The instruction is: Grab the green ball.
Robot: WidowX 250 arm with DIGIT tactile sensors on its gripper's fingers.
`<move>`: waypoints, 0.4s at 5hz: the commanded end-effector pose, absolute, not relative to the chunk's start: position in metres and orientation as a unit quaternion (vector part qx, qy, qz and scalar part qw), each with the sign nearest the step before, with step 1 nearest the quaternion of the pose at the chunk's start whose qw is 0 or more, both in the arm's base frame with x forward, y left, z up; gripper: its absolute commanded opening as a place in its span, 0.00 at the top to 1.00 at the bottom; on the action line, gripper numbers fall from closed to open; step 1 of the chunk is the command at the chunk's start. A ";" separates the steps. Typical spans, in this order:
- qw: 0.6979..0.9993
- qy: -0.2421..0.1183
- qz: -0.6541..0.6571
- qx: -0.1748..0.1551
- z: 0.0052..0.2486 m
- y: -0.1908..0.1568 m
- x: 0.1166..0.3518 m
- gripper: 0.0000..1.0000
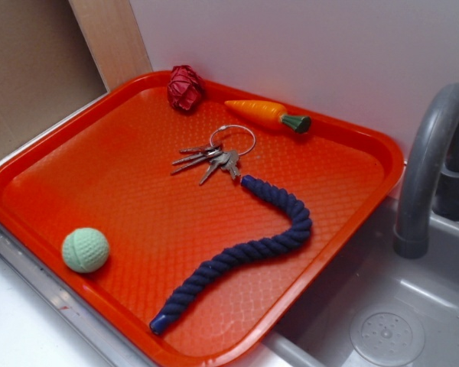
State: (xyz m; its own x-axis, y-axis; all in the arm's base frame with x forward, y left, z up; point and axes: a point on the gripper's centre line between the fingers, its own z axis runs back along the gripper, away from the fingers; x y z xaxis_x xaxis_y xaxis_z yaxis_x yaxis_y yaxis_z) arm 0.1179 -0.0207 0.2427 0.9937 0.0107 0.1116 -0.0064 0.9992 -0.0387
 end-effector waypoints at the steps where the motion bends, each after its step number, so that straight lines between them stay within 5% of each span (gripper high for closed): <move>1: 0.998 -0.056 0.004 -0.019 0.243 -0.021 0.118 0.00; 2: 0.998 -0.056 -0.029 -0.014 0.243 -0.021 0.136 0.00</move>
State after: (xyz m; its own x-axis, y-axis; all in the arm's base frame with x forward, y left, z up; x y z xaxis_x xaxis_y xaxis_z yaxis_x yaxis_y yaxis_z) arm 0.1338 -0.0228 0.2325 0.9960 -0.0576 0.0686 0.0594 0.9979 -0.0244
